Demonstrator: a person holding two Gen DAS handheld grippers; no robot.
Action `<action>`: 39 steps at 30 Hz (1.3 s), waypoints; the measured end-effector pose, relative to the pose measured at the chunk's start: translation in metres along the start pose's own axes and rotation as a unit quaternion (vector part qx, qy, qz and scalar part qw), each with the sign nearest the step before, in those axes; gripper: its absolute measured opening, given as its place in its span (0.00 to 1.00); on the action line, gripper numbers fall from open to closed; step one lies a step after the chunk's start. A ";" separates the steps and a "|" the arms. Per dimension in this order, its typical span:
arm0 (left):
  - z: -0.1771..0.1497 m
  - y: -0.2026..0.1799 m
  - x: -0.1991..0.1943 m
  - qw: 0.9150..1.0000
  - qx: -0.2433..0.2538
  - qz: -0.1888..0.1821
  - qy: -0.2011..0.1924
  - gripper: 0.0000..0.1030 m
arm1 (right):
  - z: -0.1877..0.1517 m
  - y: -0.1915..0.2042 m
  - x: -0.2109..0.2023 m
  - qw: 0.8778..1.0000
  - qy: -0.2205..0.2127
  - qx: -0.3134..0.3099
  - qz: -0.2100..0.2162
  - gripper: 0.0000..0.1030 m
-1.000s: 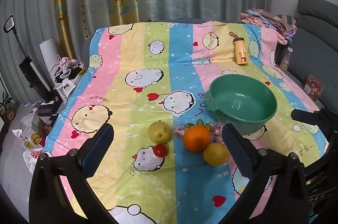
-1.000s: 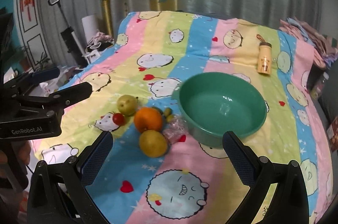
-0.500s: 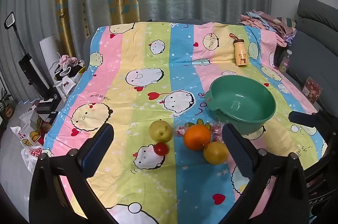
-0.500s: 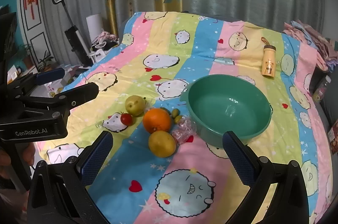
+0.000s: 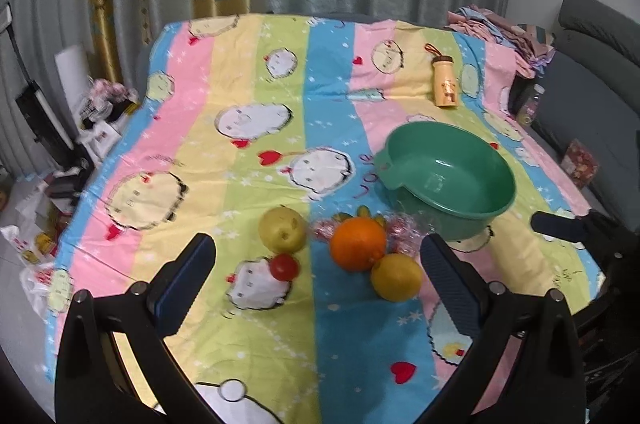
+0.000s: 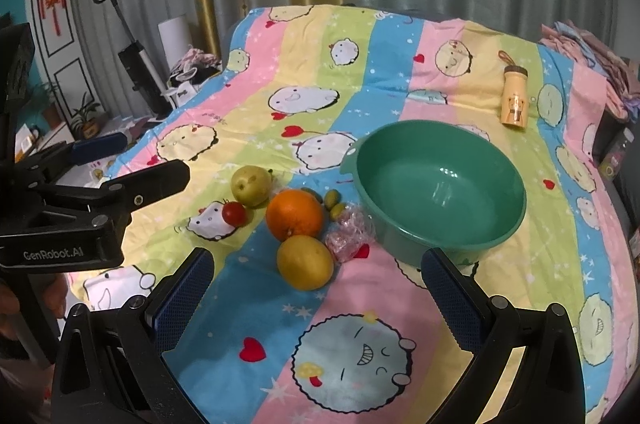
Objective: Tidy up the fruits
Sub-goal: 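Move the right gripper to the yellow grapefruit and close on it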
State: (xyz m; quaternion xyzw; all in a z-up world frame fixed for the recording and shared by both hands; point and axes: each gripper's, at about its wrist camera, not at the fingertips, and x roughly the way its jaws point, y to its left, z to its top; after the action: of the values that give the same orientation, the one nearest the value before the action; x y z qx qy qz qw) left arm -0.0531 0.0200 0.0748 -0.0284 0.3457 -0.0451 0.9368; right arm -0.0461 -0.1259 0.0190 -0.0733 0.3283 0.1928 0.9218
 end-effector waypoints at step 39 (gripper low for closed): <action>-0.045 -0.014 0.119 0.963 -0.077 -0.211 0.148 0.60 | -0.044 -0.035 0.113 0.980 0.065 0.078 0.168 0.65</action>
State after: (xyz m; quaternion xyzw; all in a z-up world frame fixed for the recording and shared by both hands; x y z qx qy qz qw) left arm 0.0069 -0.0077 -0.0348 -0.1657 0.4690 -0.2190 0.8394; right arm 0.0227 -0.1345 -0.0860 0.0423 0.4094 0.3140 0.8556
